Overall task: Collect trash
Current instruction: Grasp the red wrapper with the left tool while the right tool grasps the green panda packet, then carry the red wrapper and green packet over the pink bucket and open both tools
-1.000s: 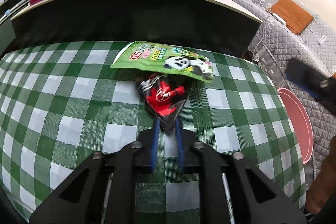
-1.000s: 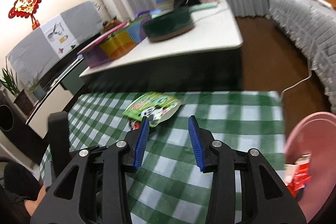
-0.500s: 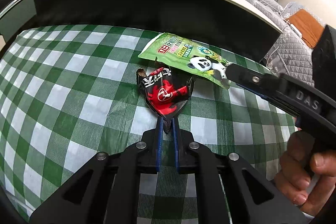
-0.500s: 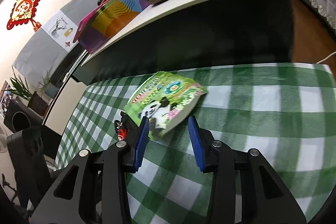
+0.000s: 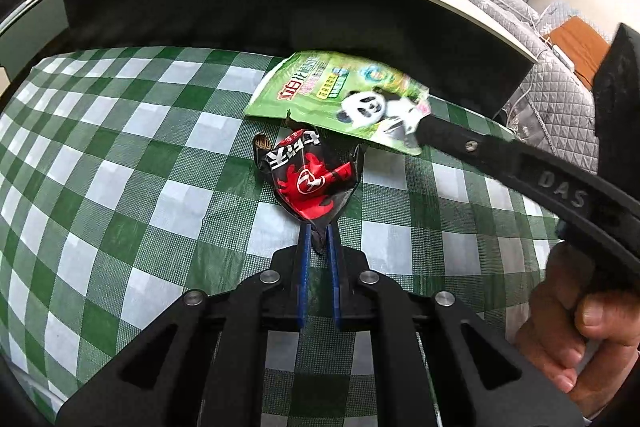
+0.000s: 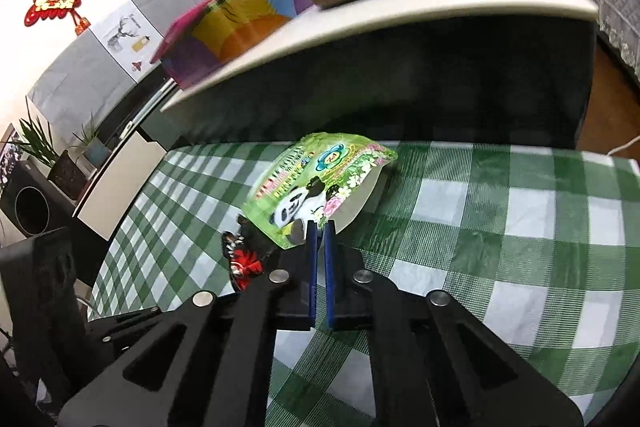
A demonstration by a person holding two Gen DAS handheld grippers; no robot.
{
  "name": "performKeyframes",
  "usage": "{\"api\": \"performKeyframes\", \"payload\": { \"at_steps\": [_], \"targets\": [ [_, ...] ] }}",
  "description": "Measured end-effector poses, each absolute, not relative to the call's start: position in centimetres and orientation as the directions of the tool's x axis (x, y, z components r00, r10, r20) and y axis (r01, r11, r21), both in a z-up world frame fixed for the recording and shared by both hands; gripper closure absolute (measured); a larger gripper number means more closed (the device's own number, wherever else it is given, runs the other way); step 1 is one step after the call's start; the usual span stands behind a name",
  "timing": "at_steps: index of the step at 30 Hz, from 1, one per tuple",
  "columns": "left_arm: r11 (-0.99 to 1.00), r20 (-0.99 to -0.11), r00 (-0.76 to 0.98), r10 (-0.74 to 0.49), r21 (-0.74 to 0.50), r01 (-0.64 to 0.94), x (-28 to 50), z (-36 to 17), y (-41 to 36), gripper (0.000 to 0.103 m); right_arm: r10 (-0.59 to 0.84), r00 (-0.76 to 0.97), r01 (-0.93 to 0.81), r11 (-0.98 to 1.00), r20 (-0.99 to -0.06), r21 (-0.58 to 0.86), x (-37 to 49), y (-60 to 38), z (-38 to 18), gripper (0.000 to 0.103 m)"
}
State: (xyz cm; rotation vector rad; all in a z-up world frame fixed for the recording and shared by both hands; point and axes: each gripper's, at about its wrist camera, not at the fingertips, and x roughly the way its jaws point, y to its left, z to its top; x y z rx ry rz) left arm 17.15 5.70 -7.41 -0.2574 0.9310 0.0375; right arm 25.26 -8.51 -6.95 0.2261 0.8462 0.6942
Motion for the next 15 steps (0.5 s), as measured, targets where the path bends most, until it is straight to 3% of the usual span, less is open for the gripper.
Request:
{"api": "performKeyframes", "payload": {
  "at_steps": [15],
  "targets": [
    [0.973,-0.746,0.659,-0.096,-0.208,-0.095,15.2,-4.5,5.4,0.098,0.554,0.585,-0.489,0.823,-0.592,0.287,19.9,-12.5,-0.5,0.103]
  ]
}}
